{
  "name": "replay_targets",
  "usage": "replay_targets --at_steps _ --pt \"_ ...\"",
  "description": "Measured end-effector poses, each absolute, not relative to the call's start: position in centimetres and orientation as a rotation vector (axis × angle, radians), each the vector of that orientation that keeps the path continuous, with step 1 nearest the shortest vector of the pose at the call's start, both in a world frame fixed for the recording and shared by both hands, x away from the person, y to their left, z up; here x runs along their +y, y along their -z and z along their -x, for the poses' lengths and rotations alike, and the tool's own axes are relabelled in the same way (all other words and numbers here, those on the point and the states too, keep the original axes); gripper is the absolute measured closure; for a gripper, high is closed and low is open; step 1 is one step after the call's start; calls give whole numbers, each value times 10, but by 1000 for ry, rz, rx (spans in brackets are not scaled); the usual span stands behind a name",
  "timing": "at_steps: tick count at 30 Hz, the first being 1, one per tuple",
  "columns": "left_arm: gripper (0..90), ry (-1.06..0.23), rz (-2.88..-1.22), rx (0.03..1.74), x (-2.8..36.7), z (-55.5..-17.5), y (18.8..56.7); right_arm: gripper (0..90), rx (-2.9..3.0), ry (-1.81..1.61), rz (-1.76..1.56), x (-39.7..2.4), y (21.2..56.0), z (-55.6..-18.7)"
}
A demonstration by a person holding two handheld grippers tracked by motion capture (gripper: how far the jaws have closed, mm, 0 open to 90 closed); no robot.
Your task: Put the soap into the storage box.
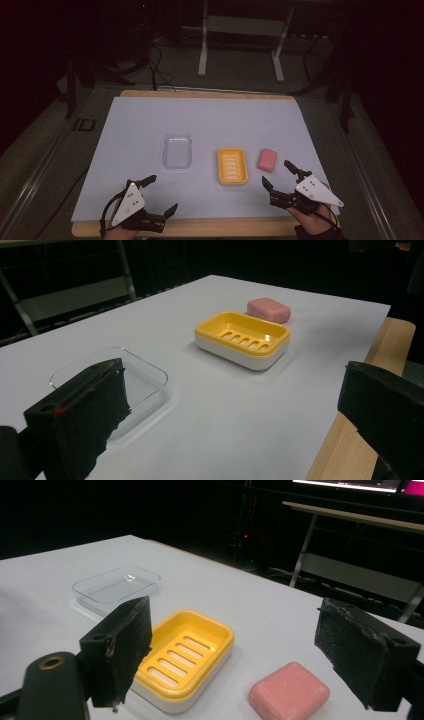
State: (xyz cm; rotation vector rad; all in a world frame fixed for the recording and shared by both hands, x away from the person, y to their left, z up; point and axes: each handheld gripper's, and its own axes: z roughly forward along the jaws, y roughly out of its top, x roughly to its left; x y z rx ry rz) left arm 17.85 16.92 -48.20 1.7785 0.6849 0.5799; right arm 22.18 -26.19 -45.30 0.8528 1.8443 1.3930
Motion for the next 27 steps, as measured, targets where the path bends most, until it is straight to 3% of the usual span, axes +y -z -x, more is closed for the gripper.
replay_targets --at_steps 13,27 --pt "3 -580 -1779 686 169 -179 482 179 1891 -1381 -895 -266 457 -232" --pt "3 -580 -1778 686 169 -179 483 183 2185 -1131 -1158 -276 471 -253"
